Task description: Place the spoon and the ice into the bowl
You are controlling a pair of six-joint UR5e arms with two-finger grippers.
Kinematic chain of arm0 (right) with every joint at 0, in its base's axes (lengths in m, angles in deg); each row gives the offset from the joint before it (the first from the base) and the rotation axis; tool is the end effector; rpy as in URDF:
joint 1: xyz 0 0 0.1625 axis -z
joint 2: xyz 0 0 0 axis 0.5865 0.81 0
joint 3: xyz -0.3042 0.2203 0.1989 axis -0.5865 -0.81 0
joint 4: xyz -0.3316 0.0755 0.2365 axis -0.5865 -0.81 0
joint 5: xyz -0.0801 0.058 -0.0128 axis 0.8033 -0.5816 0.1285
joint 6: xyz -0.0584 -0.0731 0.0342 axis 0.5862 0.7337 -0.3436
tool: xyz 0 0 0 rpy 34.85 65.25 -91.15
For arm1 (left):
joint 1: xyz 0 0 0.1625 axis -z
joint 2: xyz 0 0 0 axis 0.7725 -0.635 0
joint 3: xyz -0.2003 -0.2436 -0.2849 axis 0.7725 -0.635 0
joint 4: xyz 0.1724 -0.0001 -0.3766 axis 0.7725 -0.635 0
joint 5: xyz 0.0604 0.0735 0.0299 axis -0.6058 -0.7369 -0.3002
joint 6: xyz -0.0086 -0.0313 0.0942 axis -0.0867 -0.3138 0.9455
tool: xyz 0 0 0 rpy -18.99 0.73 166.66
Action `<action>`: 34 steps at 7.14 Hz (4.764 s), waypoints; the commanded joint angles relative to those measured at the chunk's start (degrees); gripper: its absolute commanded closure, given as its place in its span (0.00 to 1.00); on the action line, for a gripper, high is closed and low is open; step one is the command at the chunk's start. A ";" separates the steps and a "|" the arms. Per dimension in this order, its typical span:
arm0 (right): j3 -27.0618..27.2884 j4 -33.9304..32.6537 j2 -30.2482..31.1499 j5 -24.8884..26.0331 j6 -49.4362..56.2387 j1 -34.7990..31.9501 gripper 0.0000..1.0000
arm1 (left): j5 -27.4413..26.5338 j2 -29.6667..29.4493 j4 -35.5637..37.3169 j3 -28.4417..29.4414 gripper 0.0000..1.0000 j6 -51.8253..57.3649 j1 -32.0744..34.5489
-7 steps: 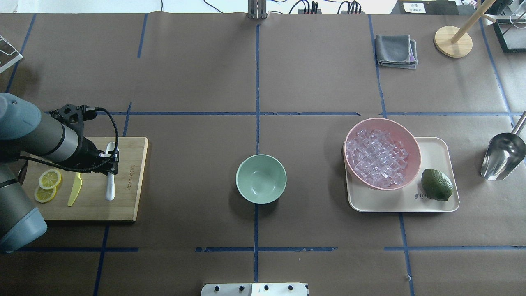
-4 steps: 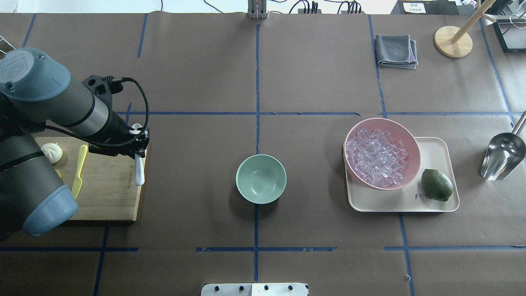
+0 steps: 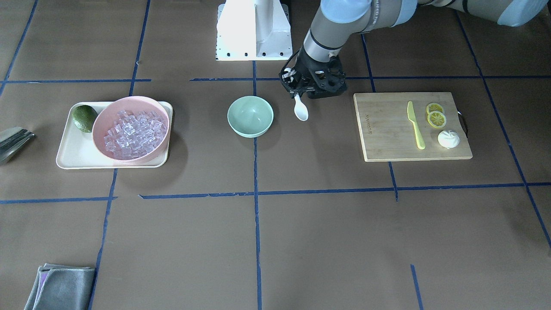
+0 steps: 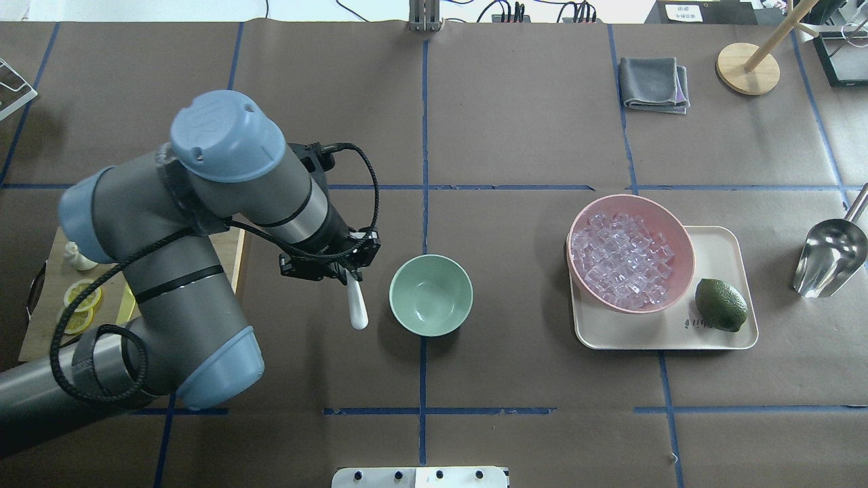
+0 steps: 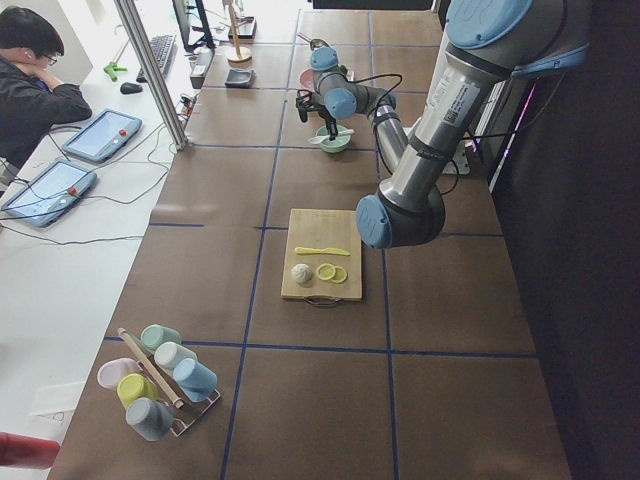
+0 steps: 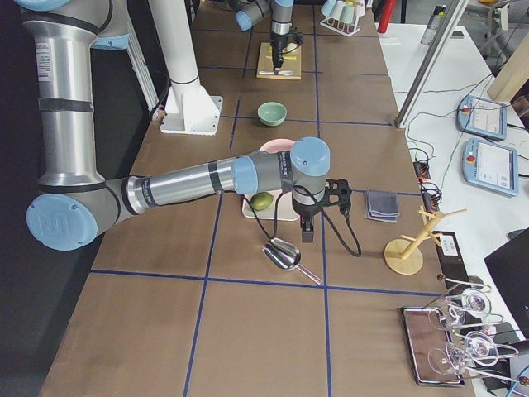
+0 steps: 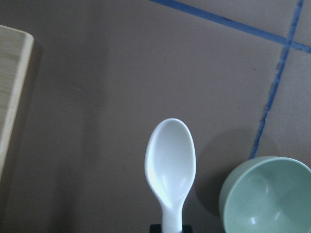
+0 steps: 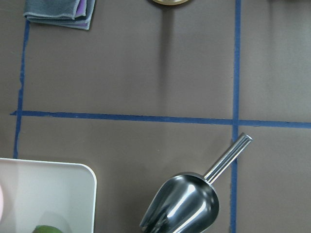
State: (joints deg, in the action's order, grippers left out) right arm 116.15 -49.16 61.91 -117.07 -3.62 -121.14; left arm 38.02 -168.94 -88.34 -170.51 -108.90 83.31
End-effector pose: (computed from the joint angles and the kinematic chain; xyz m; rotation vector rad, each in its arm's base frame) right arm 0.0193 -0.4914 0.5163 0.0938 -0.8426 0.0044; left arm 0.4762 -0.4045 0.1665 -0.1825 0.9726 -0.1928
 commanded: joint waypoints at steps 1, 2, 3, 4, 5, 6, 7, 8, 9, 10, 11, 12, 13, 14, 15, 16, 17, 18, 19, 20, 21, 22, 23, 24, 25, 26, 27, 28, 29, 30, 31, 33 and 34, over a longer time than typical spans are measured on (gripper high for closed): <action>3.93 0.21 -2.88 0.15 -15.75 6.72 0.01 | -3.07 -4.62 -0.64 4.69 1.00 -2.00 -3.98; 6.81 0.30 -3.68 0.23 -22.29 10.32 0.01 | -3.08 -5.42 -0.82 6.10 1.00 -2.01 -4.52; 9.10 0.30 -3.69 0.23 -25.57 12.79 0.01 | -3.08 -6.99 -1.86 8.12 1.00 -2.01 -5.65; 10.87 0.39 -3.78 0.58 -28.21 15.17 0.01 | -3.17 -9.18 -3.61 11.27 0.99 -2.27 -5.75; 11.49 0.91 -4.65 0.67 -29.54 16.06 0.01 | -3.08 -10.51 -4.67 13.65 0.98 -2.27 -5.75; 11.50 2.31 -4.74 0.67 -30.25 16.85 0.01 | -3.08 -10.52 -5.99 14.72 0.95 -2.18 -5.67; 11.50 3.63 -4.83 0.67 -32.44 17.21 0.01 | -3.08 -10.52 -6.18 14.91 0.89 -2.18 -5.67; 11.50 5.47 -4.83 0.67 -35.07 18.17 0.01 | -3.08 -10.52 -6.27 14.82 0.18 -1.92 -5.75; 11.50 6.79 -4.83 0.67 -37.10 18.96 0.01 | -3.08 -10.44 -6.18 14.12 0.00 -1.66 -5.67; 11.50 7.15 -4.83 0.67 -37.46 19.40 0.01 | -2.99 -10.26 -6.01 14.03 0.00 -1.66 -5.67; 11.50 7.24 -5.09 0.76 -37.82 19.84 0.01 | -2.64 -10.35 -5.83 13.68 0.00 -1.57 -5.23; 11.41 7.24 -5.97 1.28 -39.21 21.41 0.01 | -2.21 -10.26 -4.96 12.98 0.00 -1.48 -3.75; 11.41 7.59 -6.32 4.94 -40.44 24.48 0.01 | 0.41 -9.74 -3.99 12.45 0.00 -1.31 -1.30; 11.06 9.86 -6.24 7.94 -42.63 27.46 0.01 | 2.52 -8.52 -2.42 10.88 0.00 1.65 1.17; 10.80 12.23 -6.24 11.10 -44.83 30.45 0.01 | 3.15 -6.76 2.73 7.04 0.00 5.95 3.19; 10.88 12.77 -6.50 15.48 -45.29 34.92 0.01 | 3.16 -2.92 7.92 0.47 0.00 11.47 5.04; 9.58 12.95 -8.33 18.31 -45.73 37.31 0.01 | 3.16 2.43 8.84 -5.34 0.00 14.49 7.49; 8.70 12.95 -8.78 19.99 -45.73 39.60 0.01 | 3.16 6.31 8.94 -8.44 0.00 17.74 9.52; 8.25 12.95 -8.79 21.31 -45.99 41.02 0.01 | 3.25 7.66 8.94 -9.08 0.00 19.68 11.19; 7.12 12.95 -8.88 21.24 -45.99 41.99 0.01 | 3.25 9.32 8.94 -10.22 0.00 20.48 11.82; 6.06 12.95 -8.96 21.33 -45.91 42.95 0.02 | 3.25 11.69 9.11 -12.49 0.00 21.54 12.52; 5.79 12.87 -8.96 21.94 -45.64 44.09 0.03 | 3.25 12.84 10.42 -14.25 0.00 21.72 13.22; 5.18 12.87 -8.96 22.64 -45.12 44.98 0.07 | 3.25 13.29 11.13 -14.71 0.00 21.81 13.84; 5.08 12.87 -9.05 22.73 -44.85 45.16 0.14 | 3.25 13.47 11.14 -14.71 0.00 21.81 13.93; 4.91 12.78 -8.96 22.82 -44.85 45.16 0.19 | 3.25 14.51 11.14 -15.23 0.00 21.81 14.20; 4.73 12.78 -8.96 23.43 -44.42 45.16 0.24 | 3.25 15.05 11.14 -15.59 0.00 21.81 14.20; 4.73 12.69 -8.96 23.96 -43.45 45.16 0.26 | 3.34 15.31 11.14 -16.03 0.00 21.81 14.29; 4.65 12.69 -9.05 24.14 -43.10 45.16 0.28 | 3.34 15.40 11.14 -16.20 0.00 21.81 14.29; 4.21 12.69 -9.05 24.14 -43.01 45.16 0.28 | 3.25 15.40 11.14 -16.21 0.00 21.81 14.29; 3.51 12.69 -9.66 24.14 -43.01 45.16 0.28 | 3.25 15.49 11.14 -16.29 0.00 21.81 14.20; 3.15 12.69 -10.10 24.05 -43.01 45.16 0.28 | 3.25 15.40 11.14 -16.29 0.00 21.81 14.20; 3.24 12.60 -10.19 23.88 -43.01 45.16 0.28 | 3.25 15.49 11.14 -16.29 0.00 21.81 14.29; 3.24 12.60 -10.19 23.79 -43.01 45.07 0.29 | 3.25 15.49 11.14 -16.29 0.00 21.81 14.20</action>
State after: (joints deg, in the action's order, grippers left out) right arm 119.40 -36.53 51.76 -93.19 -46.63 -76.00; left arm 41.26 -153.48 -77.21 -186.80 -87.09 97.54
